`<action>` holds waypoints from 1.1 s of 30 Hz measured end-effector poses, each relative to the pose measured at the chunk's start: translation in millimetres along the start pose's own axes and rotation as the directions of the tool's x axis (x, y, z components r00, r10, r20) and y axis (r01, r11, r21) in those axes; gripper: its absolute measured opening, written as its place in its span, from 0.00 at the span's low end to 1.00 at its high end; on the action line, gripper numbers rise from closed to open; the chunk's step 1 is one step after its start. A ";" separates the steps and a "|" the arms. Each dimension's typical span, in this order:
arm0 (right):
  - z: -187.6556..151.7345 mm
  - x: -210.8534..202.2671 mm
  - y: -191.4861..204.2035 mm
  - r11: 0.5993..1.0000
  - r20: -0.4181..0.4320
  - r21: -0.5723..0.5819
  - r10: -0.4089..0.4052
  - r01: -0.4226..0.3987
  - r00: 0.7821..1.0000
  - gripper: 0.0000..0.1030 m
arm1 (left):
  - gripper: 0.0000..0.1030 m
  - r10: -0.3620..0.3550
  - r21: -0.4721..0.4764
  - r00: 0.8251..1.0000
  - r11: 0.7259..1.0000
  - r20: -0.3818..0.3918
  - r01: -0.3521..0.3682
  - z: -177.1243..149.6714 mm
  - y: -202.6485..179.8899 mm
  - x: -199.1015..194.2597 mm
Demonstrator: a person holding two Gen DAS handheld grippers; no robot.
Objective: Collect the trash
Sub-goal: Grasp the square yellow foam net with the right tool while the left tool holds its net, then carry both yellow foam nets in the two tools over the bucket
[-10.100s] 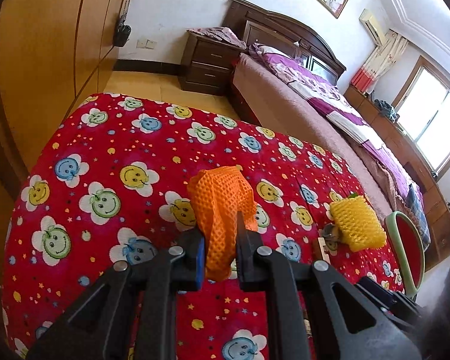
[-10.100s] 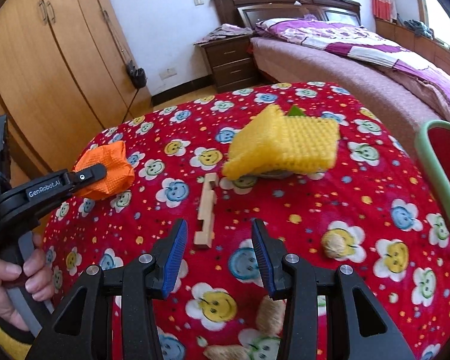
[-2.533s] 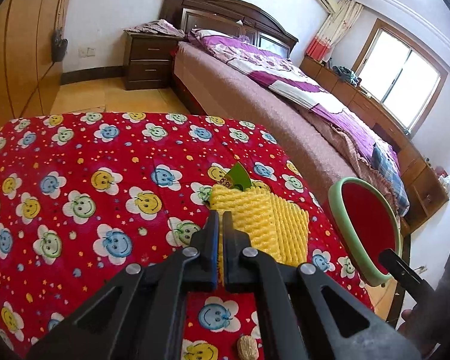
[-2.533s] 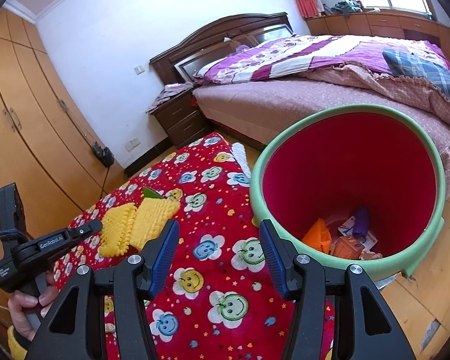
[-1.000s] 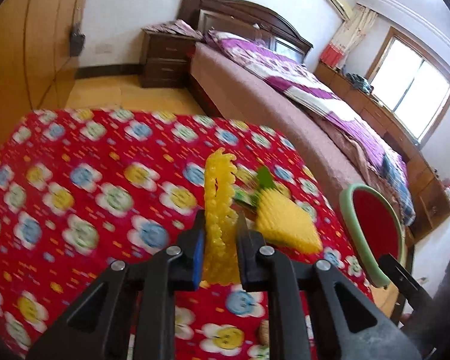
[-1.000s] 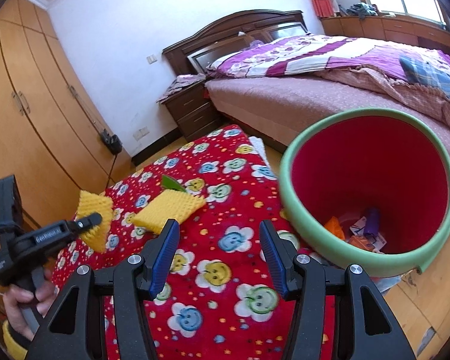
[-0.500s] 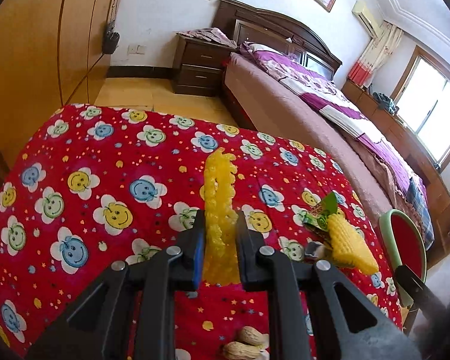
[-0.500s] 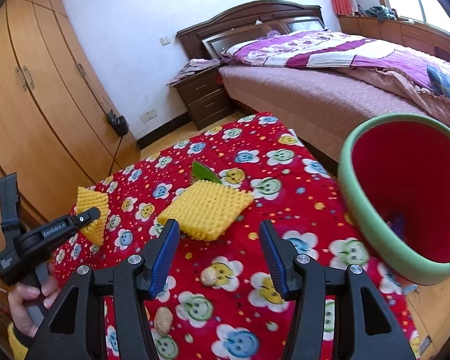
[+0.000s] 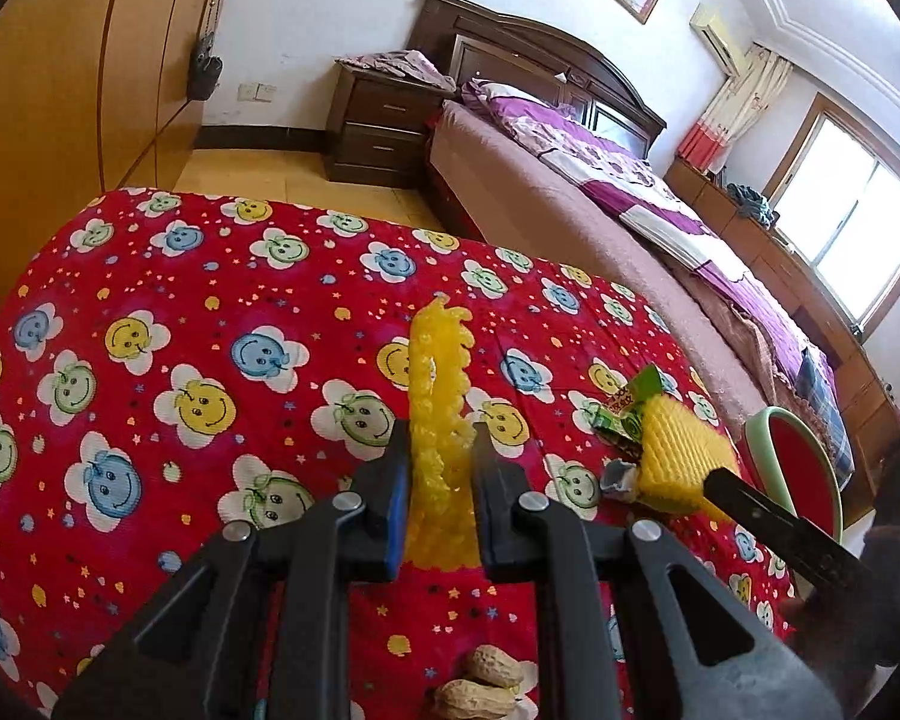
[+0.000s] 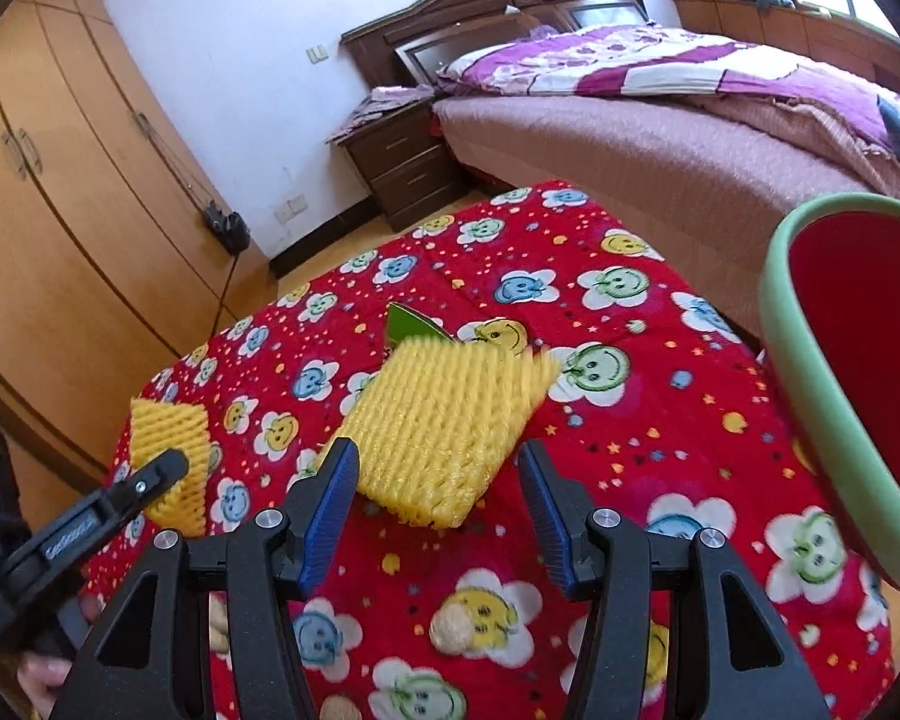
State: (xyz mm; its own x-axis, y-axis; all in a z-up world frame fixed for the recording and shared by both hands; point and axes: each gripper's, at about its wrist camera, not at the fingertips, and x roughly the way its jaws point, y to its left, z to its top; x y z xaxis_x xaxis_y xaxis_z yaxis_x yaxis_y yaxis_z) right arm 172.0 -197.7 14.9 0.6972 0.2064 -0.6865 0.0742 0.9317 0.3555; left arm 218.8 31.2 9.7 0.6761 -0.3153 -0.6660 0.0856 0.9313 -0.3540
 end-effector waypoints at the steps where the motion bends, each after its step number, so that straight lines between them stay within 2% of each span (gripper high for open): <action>1: 0.2 3.0 -0.6 1.000 -0.003 0.005 -0.001 0.001 1.000 0.55 | 0.17 0.000 -0.004 1.000 1.000 0.001 0.000 0.2 1.3 -0.3; 4: -1.5 7.7 -2.1 1.000 0.002 0.022 0.006 -0.006 1.000 0.51 | 0.17 0.000 -0.012 1.000 1.000 0.004 0.000 1.4 4.1 -1.2; 6: -2.5 8.0 -2.3 1.000 0.006 0.022 0.016 -0.016 1.000 0.39 | 0.17 -0.003 -0.016 1.000 1.000 0.005 0.003 1.7 5.3 -1.2; 10: -4.1 2.0 -1.7 0.999 0.042 0.017 0.038 -0.039 0.998 0.35 | 0.17 -0.008 -0.013 1.000 1.000 0.008 0.008 -0.7 5.6 -2.8; 13: -3.5 -7.1 -0.7 0.999 0.087 0.010 0.044 -0.045 0.995 0.24 | 0.17 -0.011 -0.009 1.000 1.000 0.009 0.011 -1.1 6.1 -4.0; 14: -3.5 -9.9 0.0 0.999 0.099 0.003 0.042 -0.042 0.994 0.12 | 0.17 -0.012 -0.009 1.000 1.000 0.010 0.012 -1.5 5.9 -4.3; 22: -5.3 -39.6 -1.9 0.999 0.183 -0.003 0.051 -0.051 0.982 0.10 | 0.17 -0.038 0.000 0.999 0.999 0.022 0.038 -5.9 3.5 -10.5; 33: -12.0 -98.5 -23.3 1.000 0.303 0.013 -0.015 0.012 0.953 0.10 | 0.17 -0.080 0.032 0.996 0.996 0.037 0.079 -8.0 -11.7 -18.9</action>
State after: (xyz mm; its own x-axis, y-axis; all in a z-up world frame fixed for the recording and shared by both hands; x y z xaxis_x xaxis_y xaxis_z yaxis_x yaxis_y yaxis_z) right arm 93.1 -236.1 66.6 0.8793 0.0918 -0.4673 0.0917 0.9302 0.3553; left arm 199.2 24.8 21.2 0.6936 -0.3817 -0.6110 0.1620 0.9090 -0.3840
